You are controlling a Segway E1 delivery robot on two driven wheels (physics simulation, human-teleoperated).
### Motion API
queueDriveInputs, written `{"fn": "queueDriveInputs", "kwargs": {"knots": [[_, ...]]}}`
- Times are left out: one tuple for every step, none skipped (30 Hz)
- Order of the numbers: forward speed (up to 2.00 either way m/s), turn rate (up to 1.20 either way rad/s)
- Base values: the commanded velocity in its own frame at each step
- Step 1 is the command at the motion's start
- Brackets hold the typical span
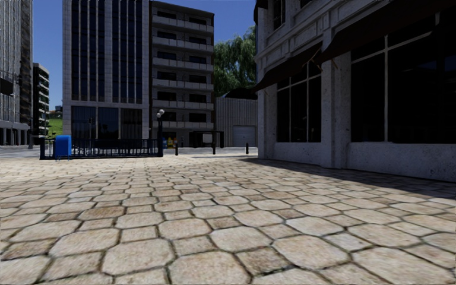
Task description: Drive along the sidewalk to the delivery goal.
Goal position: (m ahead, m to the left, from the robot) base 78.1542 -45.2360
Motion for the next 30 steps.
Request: {"fn": "queueDriveInputs", "kwargs": {"knots": [[2.00,0.00],[2.00,0.00],[2.00,0.00],[2.00,0.00],[2.00,0.00],[2.00,0.00],[2.00,0.00],[2.00,0.00],[2.00,0.00],[2.00,0.00],[2.00,0.00],[2.00,0.00],[2.00,0.00],[2.00,0.00],[2.00,0.00],[2.00,0.00],[2.00,0.00],[2.00,0.00],[2.00,0.00],[2.00,0.00],[2.00,0.00],[2.00,0.00],[2.00,0.00],[2.00,0.00],[2.00,0.00],[2.00,0.00],[2.00,0.00],[2.00,0.00],[2.00,0.00],[2.00,0.00]]}}
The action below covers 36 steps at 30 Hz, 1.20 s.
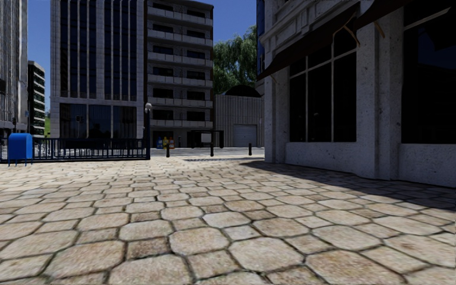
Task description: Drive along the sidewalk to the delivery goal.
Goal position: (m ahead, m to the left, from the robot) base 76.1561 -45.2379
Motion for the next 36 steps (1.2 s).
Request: {"fn": "queueDriveInputs", "kwargs": {"knots": [[2.00,0.00],[2.00,0.00],[2.00,0.00],[2.00,0.00],[2.00,0.00],[2.00,0.00],[2.00,0.00],[2.00,0.00],[2.00,0.00],[2.00,0.00],[2.00,0.00],[2.00,0.00],[2.00,0.00],[2.00,0.00],[2.00,0.00],[2.00,0.00],[2.00,0.00],[2.00,0.00],[2.00,0.00],[2.00,0.00],[2.00,0.00],[2.00,0.00],[2.00,0.00],[2.00,0.00],[2.00,0.00],[2.00,0.00],[2.00,0.00],[2.00,0.00],[2.00,0.00],[2.00,0.00],[2.00,0.00],[2.00,0.00],[2.00,0.00],[2.00,0.00],[2.00,0.00],[2.00,0.00]]}}
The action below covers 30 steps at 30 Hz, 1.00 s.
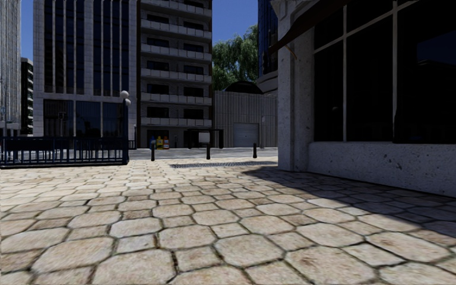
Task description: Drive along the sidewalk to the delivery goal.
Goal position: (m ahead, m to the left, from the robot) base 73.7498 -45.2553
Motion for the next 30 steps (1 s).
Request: {"fn": "queueDriveInputs", "kwargs": {"knots": [[2.00,0.00],[2.00,0.00],[2.00,0.00],[2.00,0.00],[2.00,0.00],[2.00,0.00],[2.00,0.00],[2.00,0.00],[2.00,0.00],[2.00,0.00],[2.00,0.00],[2.00,0.00],[2.00,0.00],[2.00,0.00],[2.00,0.00],[2.00,0.00],[2.00,0.00],[2.00,0.00],[2.00,0.00],[2.00,0.00],[2.00,0.00],[2.00,0.00],[2.00,0.00],[2.00,0.00],[2.00,0.00],[2.00,0.00],[2.00,0.00],[2.00,0.00],[2.00,0.00],[2.00,0.00]]}}
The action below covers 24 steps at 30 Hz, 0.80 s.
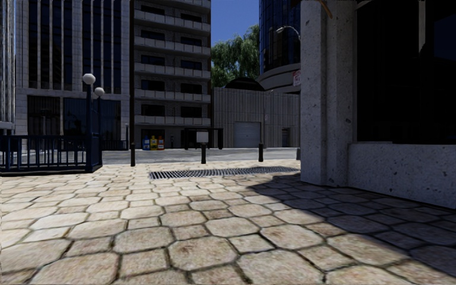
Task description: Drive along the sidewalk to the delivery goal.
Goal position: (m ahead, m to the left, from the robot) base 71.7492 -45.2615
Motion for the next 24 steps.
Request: {"fn": "queueDriveInputs", "kwargs": {"knots": [[2.00,0.00],[2.00,0.00],[2.00,0.00],[2.00,0.00],[2.00,0.00],[2.00,0.00],[2.00,0.00],[2.00,0.00],[2.00,0.00],[2.00,0.00],[2.00,0.00],[2.00,0.00],[2.00,0.00],[2.00,0.00],[2.00,0.00],[2.00,0.00],[2.00,0.00],[2.00,0.00],[2.00,0.00],[2.00,0.00],[2.00,0.00],[2.00,0.00],[2.00,0.00],[2.00,0.00]]}}
